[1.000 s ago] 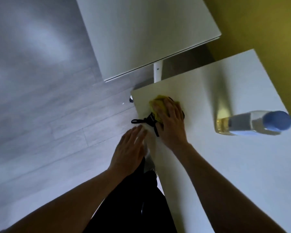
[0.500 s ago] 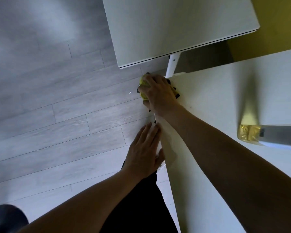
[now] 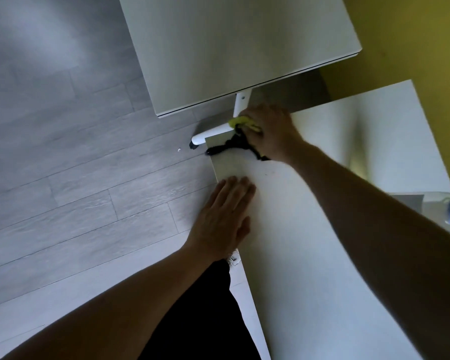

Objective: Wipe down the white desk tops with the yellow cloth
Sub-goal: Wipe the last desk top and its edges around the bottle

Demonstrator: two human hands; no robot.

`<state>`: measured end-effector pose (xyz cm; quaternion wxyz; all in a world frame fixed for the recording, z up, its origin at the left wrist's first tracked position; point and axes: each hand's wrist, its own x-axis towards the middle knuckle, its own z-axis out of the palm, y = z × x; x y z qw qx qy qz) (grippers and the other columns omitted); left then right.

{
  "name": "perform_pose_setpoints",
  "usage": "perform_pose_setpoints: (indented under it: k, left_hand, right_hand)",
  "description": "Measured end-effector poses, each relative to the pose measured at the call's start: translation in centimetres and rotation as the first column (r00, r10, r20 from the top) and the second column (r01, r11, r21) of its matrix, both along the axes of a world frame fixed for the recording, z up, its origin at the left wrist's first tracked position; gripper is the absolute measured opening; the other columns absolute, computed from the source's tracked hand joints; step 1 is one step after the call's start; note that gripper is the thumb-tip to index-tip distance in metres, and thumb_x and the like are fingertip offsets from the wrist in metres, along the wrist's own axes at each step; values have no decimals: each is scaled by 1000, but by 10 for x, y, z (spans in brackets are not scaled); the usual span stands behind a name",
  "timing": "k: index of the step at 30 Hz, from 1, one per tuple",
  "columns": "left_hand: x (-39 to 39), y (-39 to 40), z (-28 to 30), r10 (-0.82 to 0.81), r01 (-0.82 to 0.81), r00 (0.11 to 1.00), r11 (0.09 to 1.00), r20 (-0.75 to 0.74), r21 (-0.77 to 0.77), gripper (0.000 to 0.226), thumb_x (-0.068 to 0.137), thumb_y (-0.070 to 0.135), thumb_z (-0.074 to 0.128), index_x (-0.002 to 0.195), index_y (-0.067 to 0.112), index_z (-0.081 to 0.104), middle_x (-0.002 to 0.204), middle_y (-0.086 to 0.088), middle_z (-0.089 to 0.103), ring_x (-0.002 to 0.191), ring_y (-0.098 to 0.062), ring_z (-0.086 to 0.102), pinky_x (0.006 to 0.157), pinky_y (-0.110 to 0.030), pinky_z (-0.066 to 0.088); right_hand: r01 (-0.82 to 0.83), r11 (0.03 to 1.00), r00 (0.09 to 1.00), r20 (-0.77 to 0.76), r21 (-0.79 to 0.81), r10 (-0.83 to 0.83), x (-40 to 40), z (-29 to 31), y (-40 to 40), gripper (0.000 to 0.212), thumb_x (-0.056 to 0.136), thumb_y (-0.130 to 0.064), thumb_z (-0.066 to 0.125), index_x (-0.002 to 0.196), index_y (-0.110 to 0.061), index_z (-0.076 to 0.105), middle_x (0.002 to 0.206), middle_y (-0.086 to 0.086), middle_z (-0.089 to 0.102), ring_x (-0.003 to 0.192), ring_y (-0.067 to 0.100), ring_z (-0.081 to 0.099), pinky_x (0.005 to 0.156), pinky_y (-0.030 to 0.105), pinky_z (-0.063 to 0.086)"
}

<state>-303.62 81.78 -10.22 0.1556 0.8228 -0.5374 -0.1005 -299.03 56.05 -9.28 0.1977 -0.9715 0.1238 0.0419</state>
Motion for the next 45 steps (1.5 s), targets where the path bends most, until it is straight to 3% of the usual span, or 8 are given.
perform_pose_setpoints:
  k: [6,11,20,25,29,32,41,45]
  left_hand:
    - [-1,2,-10,21,-23,999,997,-25,-67,60,105,30,54,160,10,40,168,-11,34,156,-34,29,127,-52,27]
    - [2,0,-8,28,-28,1000,998,-9,-53,59,104,34,52,157,8,44,165,-13,40,153,-34,36,123,-52,33]
    - [1,-11,-1,49,-49,999,999,20,0,60,92,29,64,146,6,56,151,-16,52,137,-40,51,118,-52,38]
    - [33,-41,1,-90,91,995,995,30,-39,48,90,28,60,133,7,63,139,-18,56,117,-37,55,104,-48,45]
    - [47,-78,3,-316,322,946,941,68,-104,38,90,20,57,125,7,65,129,-14,63,109,-34,58,96,-45,49]
    - [53,-88,-2,-448,456,889,886,92,-91,46,89,19,58,133,7,62,133,-12,61,111,-32,57,98,-42,49]
    - [58,-86,-6,-444,451,892,881,81,-139,54,85,15,63,138,10,65,140,-13,62,120,-31,60,102,-41,50]
    - [48,-101,3,-358,361,933,929,47,-85,39,86,15,56,122,11,68,130,-9,63,103,-32,58,93,-44,51]
  right_hand:
    - [10,997,997,-74,79,-4,1,9,-15,35,99,-34,61,134,-30,59,132,8,58,121,33,52,96,35,36]
    - [-119,968,985,-97,220,143,27,12,47,37,98,-33,61,135,-31,57,130,2,57,120,28,53,104,50,41]
    - [55,998,970,-235,-12,-57,-26,22,-95,37,104,-35,52,140,-38,52,139,6,54,134,32,43,116,49,25]
    - [116,991,975,-198,65,-102,-23,23,-73,35,102,-30,57,137,-33,57,135,2,57,131,30,45,113,44,27]
    - [25,977,984,-179,211,14,-7,23,-29,43,97,-33,65,139,-31,56,138,-2,57,131,24,46,114,41,28]
    - [11,969,980,-196,247,39,-3,25,-34,45,98,-33,64,142,-33,53,141,-3,54,131,23,43,113,40,30]
    - [162,980,912,-398,118,-103,-44,51,-172,47,99,-22,64,142,-38,55,138,1,54,131,26,46,111,43,36]
    - [179,972,914,-391,153,-106,-47,49,-175,46,100,-18,62,141,-37,57,138,1,53,130,25,47,109,38,36]
